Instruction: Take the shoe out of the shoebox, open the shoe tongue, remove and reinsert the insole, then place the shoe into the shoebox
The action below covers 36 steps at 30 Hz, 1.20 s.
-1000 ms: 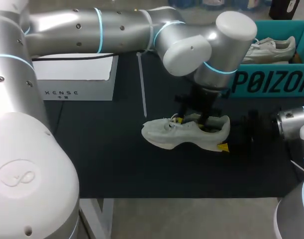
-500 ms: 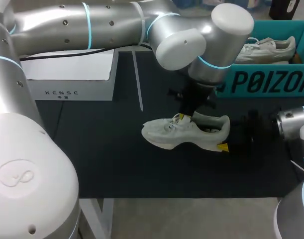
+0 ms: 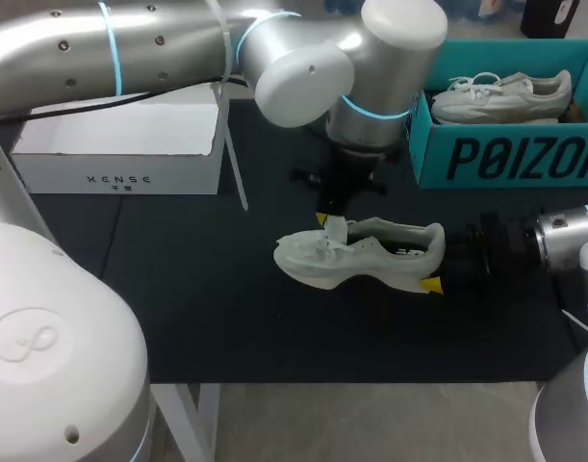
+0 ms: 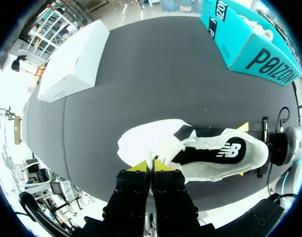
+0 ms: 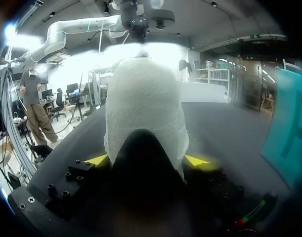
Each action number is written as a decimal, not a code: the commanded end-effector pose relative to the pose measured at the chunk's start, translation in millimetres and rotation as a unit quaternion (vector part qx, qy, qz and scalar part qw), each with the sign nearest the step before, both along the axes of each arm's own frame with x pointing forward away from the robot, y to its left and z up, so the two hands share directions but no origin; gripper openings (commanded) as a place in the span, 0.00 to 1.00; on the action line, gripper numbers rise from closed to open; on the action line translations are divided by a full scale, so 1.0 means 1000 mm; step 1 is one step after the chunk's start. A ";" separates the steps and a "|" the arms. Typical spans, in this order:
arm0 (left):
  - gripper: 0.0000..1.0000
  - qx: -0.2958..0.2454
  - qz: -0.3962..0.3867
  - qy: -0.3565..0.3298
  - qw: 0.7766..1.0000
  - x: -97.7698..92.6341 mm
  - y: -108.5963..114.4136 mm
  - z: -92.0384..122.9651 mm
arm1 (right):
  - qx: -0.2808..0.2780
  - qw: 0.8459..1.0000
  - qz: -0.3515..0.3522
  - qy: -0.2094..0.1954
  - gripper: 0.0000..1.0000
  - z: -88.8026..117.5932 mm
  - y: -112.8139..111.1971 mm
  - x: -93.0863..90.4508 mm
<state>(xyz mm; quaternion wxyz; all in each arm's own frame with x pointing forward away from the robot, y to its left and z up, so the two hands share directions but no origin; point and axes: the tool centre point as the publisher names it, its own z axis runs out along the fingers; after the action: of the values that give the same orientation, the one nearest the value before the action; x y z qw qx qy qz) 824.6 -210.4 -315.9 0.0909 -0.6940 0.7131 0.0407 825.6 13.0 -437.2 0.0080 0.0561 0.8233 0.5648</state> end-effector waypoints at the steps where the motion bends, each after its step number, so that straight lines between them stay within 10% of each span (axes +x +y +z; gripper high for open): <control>1: 0.61 -0.038 -0.002 0.007 0.999 0.002 0.009 -0.002 | -0.001 1.000 0.000 0.001 0.00 -0.007 0.004 0.002; 2: 0.93 -0.040 -0.002 0.007 0.999 0.002 0.007 -0.002 | -0.001 1.000 0.000 0.001 0.00 -0.007 0.004 0.002; 3: 1.00 -0.044 -0.003 0.007 0.999 0.002 0.006 -0.002 | -0.001 1.000 0.000 0.001 0.00 -0.007 0.004 0.002; 9: 1.00 -0.074 -0.010 0.013 0.997 0.001 -0.010 0.001 | -0.001 1.000 0.000 0.001 0.00 -0.007 0.004 0.002; 10: 0.93 -0.076 -0.011 0.014 0.997 0.001 -0.011 0.001 | -0.001 1.000 0.000 0.001 0.00 -0.007 0.004 0.002; 11: 0.56 -0.077 -0.012 0.014 0.997 0.001 -0.013 0.001 | -0.001 1.000 0.000 0.001 0.00 -0.007 0.004 0.002; 14: 0.03 -0.085 -0.016 0.018 0.996 0.004 -0.016 -0.001 | -0.001 1.000 0.000 0.001 0.00 -0.007 0.004 0.002; 36: 0.00 -0.122 0.016 0.036 0.992 -0.002 0.022 -0.010 | -0.001 1.000 0.000 0.001 0.00 -0.007 0.004 0.002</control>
<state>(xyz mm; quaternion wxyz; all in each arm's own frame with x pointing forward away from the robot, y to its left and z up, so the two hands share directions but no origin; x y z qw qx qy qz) 824.4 -196.7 -317.7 -0.0039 -0.7095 0.7046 -0.0051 825.7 13.3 -437.3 0.0080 0.0561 0.8233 0.5648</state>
